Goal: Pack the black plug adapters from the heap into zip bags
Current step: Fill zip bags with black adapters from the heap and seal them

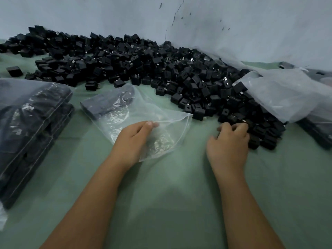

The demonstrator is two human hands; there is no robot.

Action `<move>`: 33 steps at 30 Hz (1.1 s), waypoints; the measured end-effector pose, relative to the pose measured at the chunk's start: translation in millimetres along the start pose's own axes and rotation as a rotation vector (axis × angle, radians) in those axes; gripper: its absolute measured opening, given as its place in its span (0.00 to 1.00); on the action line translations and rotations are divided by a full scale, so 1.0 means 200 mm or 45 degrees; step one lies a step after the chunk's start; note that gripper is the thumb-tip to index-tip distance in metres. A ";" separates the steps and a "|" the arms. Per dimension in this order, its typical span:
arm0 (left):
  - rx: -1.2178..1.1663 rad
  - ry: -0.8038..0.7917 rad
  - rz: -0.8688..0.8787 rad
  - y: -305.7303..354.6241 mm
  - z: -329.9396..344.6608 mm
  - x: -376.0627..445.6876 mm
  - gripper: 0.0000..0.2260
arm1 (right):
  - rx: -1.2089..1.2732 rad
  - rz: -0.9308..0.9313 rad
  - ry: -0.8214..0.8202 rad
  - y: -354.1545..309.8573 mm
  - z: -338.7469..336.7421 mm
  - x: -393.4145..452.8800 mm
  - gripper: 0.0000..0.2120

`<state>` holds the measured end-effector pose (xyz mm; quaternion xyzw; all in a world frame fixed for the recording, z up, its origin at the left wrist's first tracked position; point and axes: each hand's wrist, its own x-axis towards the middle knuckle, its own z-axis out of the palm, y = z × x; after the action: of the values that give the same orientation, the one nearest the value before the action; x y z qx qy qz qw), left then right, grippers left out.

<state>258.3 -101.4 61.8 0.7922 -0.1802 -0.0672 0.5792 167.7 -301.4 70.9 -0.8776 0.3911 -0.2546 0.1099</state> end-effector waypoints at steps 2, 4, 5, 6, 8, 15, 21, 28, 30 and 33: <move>-0.059 0.007 -0.014 0.01 0.00 0.00 0.13 | 0.211 -0.073 0.069 -0.03 0.00 -0.02 0.15; -0.096 0.019 -0.024 0.01 0.00 0.00 0.13 | 0.557 -0.287 0.236 -0.09 -0.03 -0.04 0.16; -0.110 0.030 -0.026 0.01 0.00 0.00 0.13 | 0.690 -0.446 0.329 -0.12 -0.04 -0.05 0.14; -0.135 0.041 -0.025 0.01 0.00 0.00 0.13 | 0.766 -0.594 0.390 -0.15 -0.05 -0.08 0.12; -0.252 0.080 -0.046 0.01 0.01 0.01 0.14 | 0.808 -0.774 0.370 -0.20 -0.04 -0.13 0.09; -0.592 0.145 -0.174 0.00 0.01 0.03 0.14 | 0.409 -0.979 -0.293 -0.32 0.07 -0.23 0.09; -0.448 0.223 -0.029 0.00 0.01 0.03 0.17 | 0.620 -0.866 -0.206 -0.24 0.02 -0.19 0.11; -0.332 0.320 0.106 0.02 -0.01 0.01 0.17 | 0.655 -0.939 -0.407 -0.23 -0.02 -0.19 0.12; -0.307 0.340 0.133 0.03 -0.01 0.00 0.17 | 0.553 -0.999 -0.429 -0.23 -0.02 -0.18 0.14; -0.197 0.341 0.204 0.04 -0.01 -0.01 0.15 | 0.268 -1.108 -0.439 -0.23 -0.03 -0.17 0.13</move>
<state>255.3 -101.3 68.7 0.7303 -0.1584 0.0717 0.6607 173.9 -244.8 81.2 -0.9734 -0.0644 -0.1659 0.1445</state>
